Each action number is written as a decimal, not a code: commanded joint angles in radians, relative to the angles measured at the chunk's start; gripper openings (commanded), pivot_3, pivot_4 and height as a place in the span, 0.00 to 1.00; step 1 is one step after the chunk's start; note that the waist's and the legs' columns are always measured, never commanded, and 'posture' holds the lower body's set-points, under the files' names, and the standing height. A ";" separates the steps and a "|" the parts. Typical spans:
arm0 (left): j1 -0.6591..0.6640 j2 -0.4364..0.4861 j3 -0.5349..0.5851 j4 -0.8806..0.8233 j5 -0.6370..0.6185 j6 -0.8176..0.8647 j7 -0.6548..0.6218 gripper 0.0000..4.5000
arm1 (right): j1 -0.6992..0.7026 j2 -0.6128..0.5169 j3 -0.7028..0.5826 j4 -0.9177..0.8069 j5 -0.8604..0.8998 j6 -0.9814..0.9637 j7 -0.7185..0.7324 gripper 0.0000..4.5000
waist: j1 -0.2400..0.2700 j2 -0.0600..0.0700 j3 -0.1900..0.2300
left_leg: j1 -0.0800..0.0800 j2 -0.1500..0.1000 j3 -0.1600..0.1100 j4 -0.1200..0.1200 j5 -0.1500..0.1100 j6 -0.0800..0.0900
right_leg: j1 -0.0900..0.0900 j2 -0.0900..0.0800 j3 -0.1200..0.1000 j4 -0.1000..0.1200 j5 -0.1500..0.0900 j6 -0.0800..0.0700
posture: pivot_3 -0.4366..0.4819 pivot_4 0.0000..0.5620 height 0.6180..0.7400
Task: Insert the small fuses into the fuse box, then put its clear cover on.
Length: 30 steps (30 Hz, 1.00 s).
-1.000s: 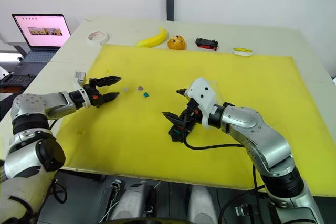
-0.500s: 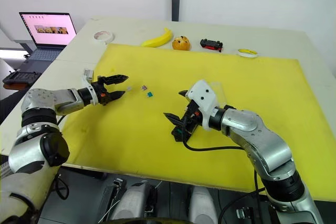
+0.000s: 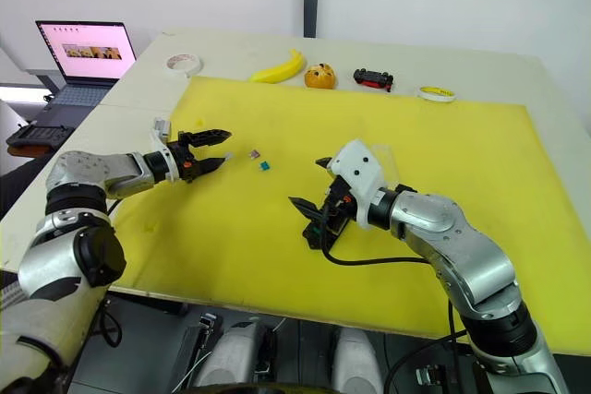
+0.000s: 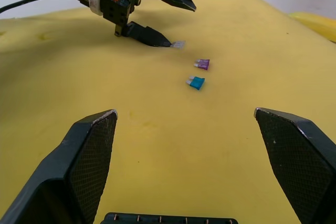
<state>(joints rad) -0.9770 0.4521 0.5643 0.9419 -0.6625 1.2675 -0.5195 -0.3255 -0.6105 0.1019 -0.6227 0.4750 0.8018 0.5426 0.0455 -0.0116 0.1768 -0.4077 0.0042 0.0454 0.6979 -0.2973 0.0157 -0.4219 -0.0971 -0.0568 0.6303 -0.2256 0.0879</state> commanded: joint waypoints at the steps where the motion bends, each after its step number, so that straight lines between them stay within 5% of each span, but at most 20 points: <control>1: -0.025 -0.043 -0.022 0.017 -0.001 0.005 -0.004 1.00 | -0.010 -0.005 -0.024 -0.037 -0.003 -0.003 -0.006 0.98 | 0.000 0.000 0.000 | 0.000 0.000 0.000 0.000 0.000 0.000 | 0.000 0.000 0.000 0.000 0.000 0.000 | 0.48 0.27 1.00; 30: 0.010 -0.101 -0.021 -0.017 0.017 0.011 0.046 1.00 | -0.008 -0.017 -0.046 -0.037 0.003 0.010 -0.005 0.98 | 0.002 0.000 0.000 | 0.000 -0.002 -0.001 0.000 -0.001 0.001 | 0.001 -0.001 0.000 0.000 -0.001 0.001 | 0.48 0.27 1.00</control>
<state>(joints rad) -0.9856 0.3964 0.5665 0.9070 -0.6444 1.2533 -0.4833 -0.3256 -0.6160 0.0880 -0.6228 0.4754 0.8209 0.5361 0.0476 -0.0116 0.1768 -0.4079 0.0025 0.0441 0.6979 -0.2978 0.0166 -0.4211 -0.0982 -0.0568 0.6298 -0.2262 0.0889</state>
